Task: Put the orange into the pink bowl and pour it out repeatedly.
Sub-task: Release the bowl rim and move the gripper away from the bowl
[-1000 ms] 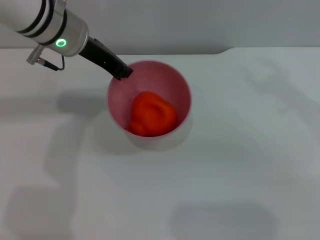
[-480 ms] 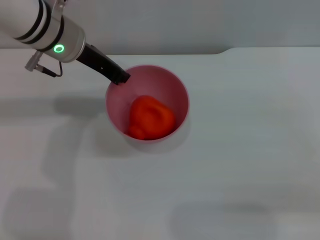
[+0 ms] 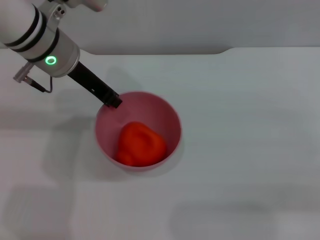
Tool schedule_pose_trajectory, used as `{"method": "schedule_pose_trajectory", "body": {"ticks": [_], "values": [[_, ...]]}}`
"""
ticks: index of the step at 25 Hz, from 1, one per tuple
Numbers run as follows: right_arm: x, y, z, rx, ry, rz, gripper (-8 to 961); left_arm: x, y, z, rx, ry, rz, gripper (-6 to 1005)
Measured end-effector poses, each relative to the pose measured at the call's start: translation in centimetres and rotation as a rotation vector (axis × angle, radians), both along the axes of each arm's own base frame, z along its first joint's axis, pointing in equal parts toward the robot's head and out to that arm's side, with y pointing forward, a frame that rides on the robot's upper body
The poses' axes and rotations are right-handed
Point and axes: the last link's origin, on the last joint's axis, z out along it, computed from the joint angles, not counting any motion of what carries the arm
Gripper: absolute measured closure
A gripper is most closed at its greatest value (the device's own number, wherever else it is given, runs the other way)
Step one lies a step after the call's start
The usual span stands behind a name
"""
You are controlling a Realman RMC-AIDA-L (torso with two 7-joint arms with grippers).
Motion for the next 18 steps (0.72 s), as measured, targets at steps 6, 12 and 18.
{"method": "schedule_pose_trajectory", "body": {"ticks": [6,12,18], "values": [[-0.1,0.2,-0.4,-0.018,-0.011,0.002,407,0.9,-0.3,0.1,-0.031,0.032,0.019,955],[-0.2,0.6,-0.8,-0.039,-0.013,0.004,407,1.3,-0.4,-0.8,-0.042,0.044,0.001,955],[-0.4,0.8,-0.9,-0.047,-0.012,0.012,407,0.4,-0.2,-1.5,-0.014,0.041,0.009,955]]}}
